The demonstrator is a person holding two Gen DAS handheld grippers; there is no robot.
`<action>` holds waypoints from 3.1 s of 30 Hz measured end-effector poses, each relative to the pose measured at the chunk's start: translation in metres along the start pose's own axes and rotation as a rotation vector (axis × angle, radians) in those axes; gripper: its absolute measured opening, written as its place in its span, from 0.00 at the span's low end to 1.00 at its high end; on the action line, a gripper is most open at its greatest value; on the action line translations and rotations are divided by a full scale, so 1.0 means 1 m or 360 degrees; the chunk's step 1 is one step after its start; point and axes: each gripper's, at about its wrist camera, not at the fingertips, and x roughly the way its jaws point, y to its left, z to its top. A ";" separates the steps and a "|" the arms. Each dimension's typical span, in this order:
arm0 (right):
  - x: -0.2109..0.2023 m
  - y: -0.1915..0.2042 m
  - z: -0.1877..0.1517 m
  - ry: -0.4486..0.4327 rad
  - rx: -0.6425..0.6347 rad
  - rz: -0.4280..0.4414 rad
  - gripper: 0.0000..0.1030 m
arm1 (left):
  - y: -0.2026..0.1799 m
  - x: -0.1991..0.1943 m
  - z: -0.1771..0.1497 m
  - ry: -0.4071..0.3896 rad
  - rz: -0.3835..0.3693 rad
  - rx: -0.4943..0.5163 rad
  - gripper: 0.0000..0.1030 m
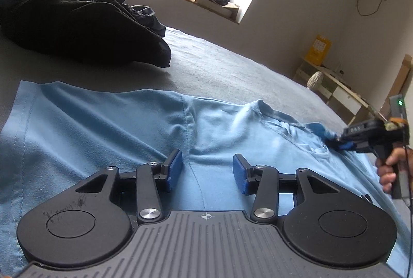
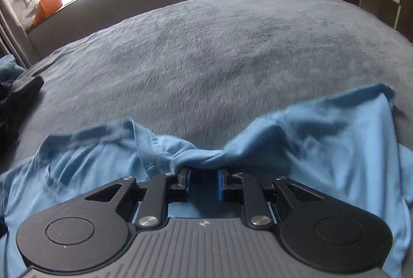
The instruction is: Fold clothes
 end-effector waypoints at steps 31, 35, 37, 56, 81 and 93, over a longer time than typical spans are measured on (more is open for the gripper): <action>0.051 0.082 0.034 0.0242 -0.0242 -0.0037 0.13 | 0.022 -0.005 -0.004 -0.0045 -0.0153 -0.0183 0.44; 0.033 0.070 0.046 0.0098 -0.0114 -0.0070 0.15 | 0.024 -0.006 -0.005 -0.0054 -0.0168 -0.0205 0.44; 0.011 0.056 0.050 0.0051 -0.0024 0.0003 0.15 | 0.025 -0.006 -0.005 -0.0055 -0.0174 -0.0214 0.44; -0.111 -0.210 -0.003 -0.0114 0.0802 -0.0166 0.41 | -0.013 -0.027 0.033 -0.0079 -0.0076 -0.0088 0.48; -0.115 -0.248 -0.062 -0.0266 0.1075 -0.0406 0.06 | -0.055 0.032 0.006 0.0078 -0.0033 0.0007 0.48; -0.102 -0.240 -0.008 -0.0352 0.0751 -0.0421 0.41 | -0.052 0.031 0.003 0.0058 -0.0072 -0.0030 0.50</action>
